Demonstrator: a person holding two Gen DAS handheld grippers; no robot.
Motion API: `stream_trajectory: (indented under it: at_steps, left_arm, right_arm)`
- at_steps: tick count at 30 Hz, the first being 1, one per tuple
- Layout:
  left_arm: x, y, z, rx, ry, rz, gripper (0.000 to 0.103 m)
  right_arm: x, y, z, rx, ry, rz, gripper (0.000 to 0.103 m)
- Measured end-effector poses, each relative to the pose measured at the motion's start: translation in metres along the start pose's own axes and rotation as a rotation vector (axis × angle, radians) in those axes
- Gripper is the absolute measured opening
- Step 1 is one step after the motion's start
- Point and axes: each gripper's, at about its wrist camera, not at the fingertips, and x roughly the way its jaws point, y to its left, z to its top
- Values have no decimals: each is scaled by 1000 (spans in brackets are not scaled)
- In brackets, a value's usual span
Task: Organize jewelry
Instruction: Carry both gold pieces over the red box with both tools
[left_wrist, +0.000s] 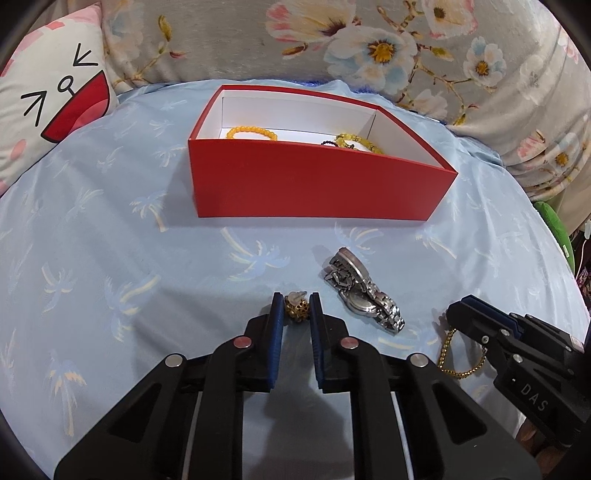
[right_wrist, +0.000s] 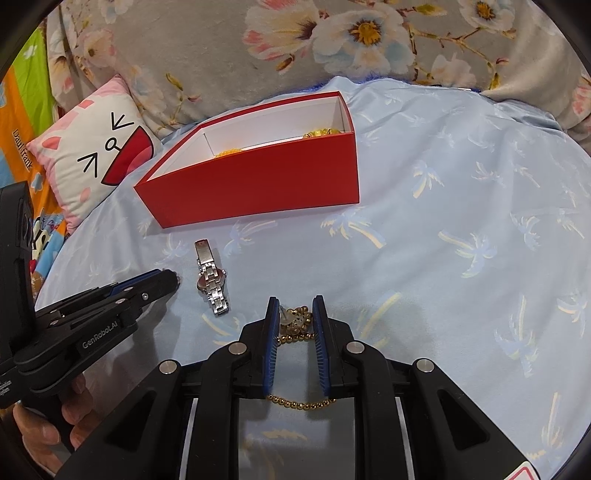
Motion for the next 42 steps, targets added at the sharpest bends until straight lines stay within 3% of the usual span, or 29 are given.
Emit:
stream_trajectory:
  at_steps: [29,42]
  left_arm:
    - [-23,-1,-11,-8,-16,60,13]
    - [-41,-4,10,1,-62,53,13]
  right_arm:
    - [-22,15,-4,-29,-43,12,17]
    - [-30,17,14,-35,-77,27,17]
